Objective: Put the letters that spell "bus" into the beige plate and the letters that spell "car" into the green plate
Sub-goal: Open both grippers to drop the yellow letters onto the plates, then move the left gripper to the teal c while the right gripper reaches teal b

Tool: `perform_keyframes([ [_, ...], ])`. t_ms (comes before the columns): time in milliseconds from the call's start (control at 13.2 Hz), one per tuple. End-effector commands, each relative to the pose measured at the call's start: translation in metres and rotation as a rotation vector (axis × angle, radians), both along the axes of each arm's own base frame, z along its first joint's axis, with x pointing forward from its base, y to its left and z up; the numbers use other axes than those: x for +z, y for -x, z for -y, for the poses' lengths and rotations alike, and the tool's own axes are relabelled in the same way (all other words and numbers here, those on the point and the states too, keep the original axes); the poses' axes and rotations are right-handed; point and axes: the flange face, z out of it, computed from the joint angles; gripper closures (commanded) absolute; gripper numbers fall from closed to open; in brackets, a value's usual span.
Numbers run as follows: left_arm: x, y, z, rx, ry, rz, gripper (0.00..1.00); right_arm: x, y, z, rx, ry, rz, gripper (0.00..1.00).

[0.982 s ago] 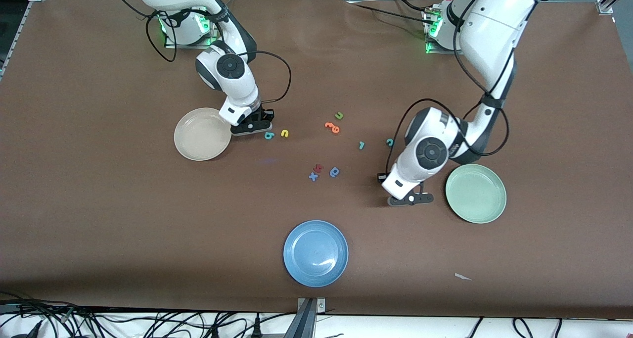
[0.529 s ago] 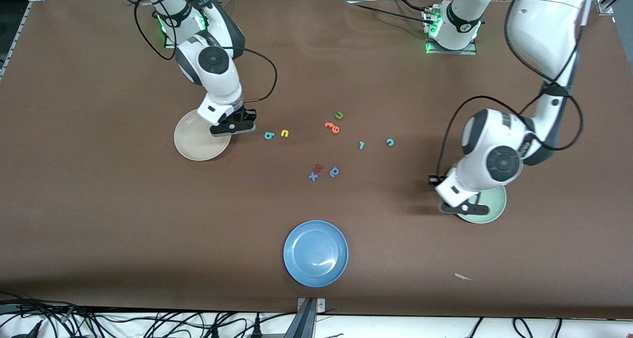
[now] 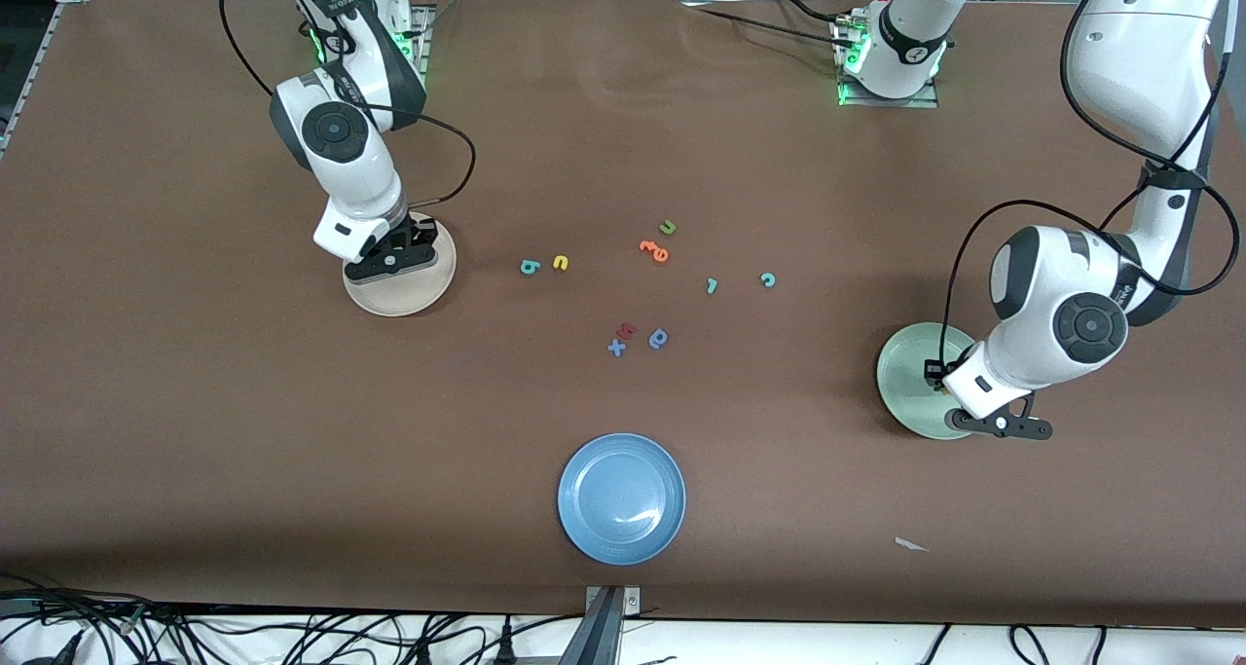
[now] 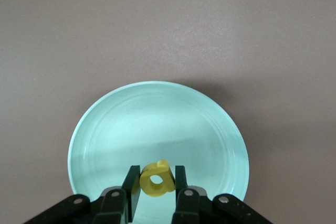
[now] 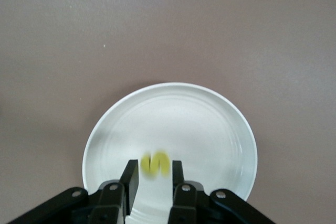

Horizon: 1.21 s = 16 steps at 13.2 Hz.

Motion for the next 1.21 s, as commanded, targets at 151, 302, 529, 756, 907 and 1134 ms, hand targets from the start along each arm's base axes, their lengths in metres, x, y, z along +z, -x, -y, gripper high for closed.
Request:
perform_keyframes([
  [151,-0.03,0.022,-0.01,-0.027,0.011,0.079,0.41,0.0,0.007,-0.002,0.013,0.003,-0.005,0.18],
  [302,-0.023,0.022,-0.002,-0.073,-0.024,0.052,0.0,-0.002,0.008,-0.007,-0.023,-0.003,-0.002,0.18],
  [529,-0.006,0.026,0.019,-0.077,-0.03,0.016,0.0,-0.008,0.011,-0.051,-0.187,-0.1,0.009,0.18],
  [756,-0.004,0.039,0.064,0.008,-0.01,0.005,0.0,-0.013,0.009,-0.115,-0.269,-0.174,0.008,0.18],
  [907,-0.006,0.06,0.113,0.076,0.019,-0.006,0.0,-0.022,0.016,-0.141,-0.266,-0.185,-0.005,0.18],
  [1134,-0.012,0.101,0.176,0.192,0.051,-0.009,0.0,-0.04,0.02,-0.172,-0.273,-0.221,-0.01,0.18],
])
